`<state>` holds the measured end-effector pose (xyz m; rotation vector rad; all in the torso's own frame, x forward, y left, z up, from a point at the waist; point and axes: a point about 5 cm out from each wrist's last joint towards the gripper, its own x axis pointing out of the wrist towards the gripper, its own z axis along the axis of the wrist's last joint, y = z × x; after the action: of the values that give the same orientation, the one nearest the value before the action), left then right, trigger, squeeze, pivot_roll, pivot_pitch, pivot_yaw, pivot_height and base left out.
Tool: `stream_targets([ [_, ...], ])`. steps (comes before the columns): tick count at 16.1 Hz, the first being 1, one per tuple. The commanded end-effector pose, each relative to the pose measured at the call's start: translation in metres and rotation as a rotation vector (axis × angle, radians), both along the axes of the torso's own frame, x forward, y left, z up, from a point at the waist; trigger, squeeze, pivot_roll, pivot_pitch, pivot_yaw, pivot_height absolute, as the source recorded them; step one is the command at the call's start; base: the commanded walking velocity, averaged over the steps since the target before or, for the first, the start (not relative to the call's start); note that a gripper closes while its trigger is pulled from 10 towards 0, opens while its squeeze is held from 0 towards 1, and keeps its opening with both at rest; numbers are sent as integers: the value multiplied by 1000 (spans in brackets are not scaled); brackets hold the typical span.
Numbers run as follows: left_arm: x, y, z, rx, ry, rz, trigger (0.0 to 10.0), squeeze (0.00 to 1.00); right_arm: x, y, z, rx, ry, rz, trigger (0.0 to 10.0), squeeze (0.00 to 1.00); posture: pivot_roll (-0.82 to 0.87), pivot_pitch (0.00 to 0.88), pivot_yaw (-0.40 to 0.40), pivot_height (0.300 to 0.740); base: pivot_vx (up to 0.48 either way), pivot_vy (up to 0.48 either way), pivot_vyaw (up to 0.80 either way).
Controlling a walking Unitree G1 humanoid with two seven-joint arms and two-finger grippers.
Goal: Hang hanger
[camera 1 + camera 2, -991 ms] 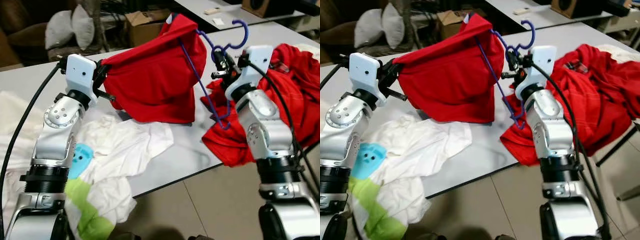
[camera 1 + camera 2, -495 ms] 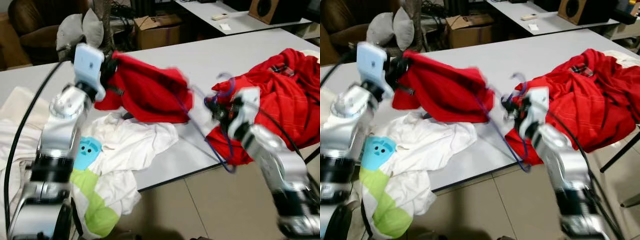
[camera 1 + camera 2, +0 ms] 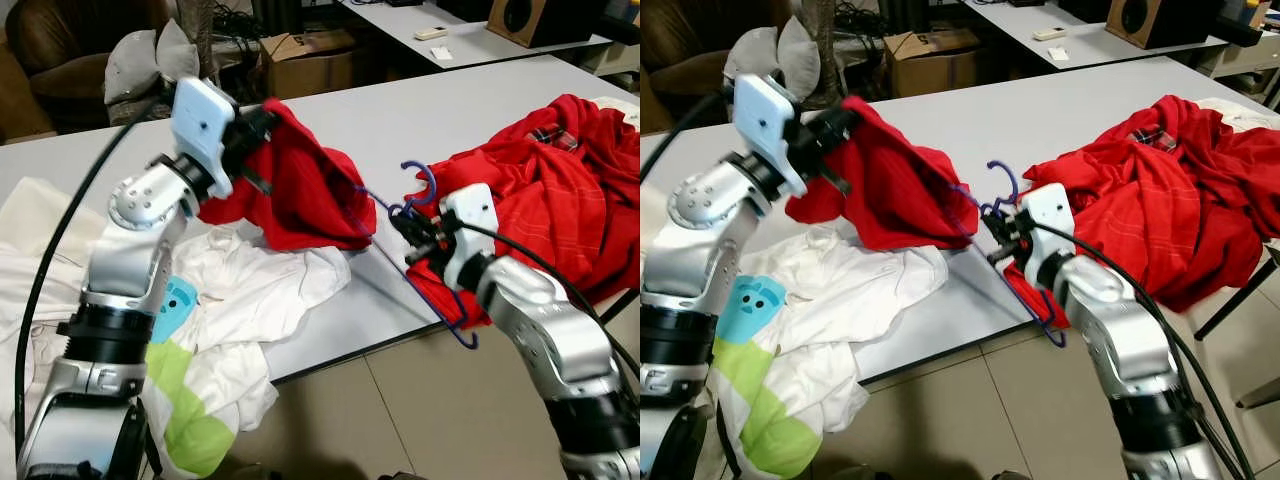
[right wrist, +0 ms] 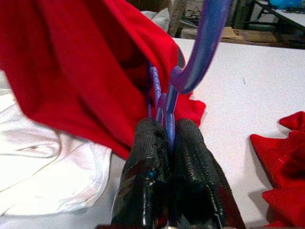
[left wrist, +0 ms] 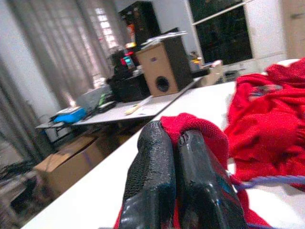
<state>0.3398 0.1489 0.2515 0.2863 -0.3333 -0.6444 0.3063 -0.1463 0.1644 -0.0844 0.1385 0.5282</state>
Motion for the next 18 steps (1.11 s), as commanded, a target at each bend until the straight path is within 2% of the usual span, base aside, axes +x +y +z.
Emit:
stream_targets([
  [1, -6, -3, 6, 17, -35, -54, 0, 0, 3, 3, 3, 1, -4, -4, 10000, 0, -72, 0, 50, 740, 0, 0, 0],
  [4, -10, -1, 4, 26, -28, -81, 0, 0, 10, -2, 2, 4, -2, -108, 10000, 0, -70, 0, 49, 740, 0, 0, 0],
  [5, -10, -1, 4, 26, -28, -81, 0, 0, 10, -2, 2, 4, -2, -108, 10000, 0, -70, 0, 49, 740, 0, 0, 0],
  [6, -20, 2, -12, 79, 38, -140, 0, 0, 19, -11, 29, 88, -173, -202, 10000, 0, -75, 0, 53, 740, 0, 0, 0],
  [7, -28, 1, -32, 144, 122, -192, 0, 0, 21, -13, 64, 182, -385, -221, 10000, 0, -74, 0, 51, 740, 0, 0, 0],
  [9, -32, -3, -47, 183, 163, -206, 0, 0, 15, -10, 88, 219, -550, -188, 10000, 0, -74, 0, 47, 740, 0, 0, 0],
  [11, -33, -8, -50, 171, 169, -211, 0, 0, 15, -8, 87, 227, -555, -185, 10000, 0, -73, 0, 45, 740, 0, 0, 0],
  [14, -35, -11, -53, 169, 182, -219, 0, 0, 17, -3, 67, 195, -478, -199, 10000, 0, -75, 0, 44, 740, 0, 0, 0],
  [18, -35, -11, -54, 182, 192, -220, 0, 0, 19, -3, 65, 209, -494, -200, 10000, 0, -77, 0, 49, 740, 0, 0, 0],
])
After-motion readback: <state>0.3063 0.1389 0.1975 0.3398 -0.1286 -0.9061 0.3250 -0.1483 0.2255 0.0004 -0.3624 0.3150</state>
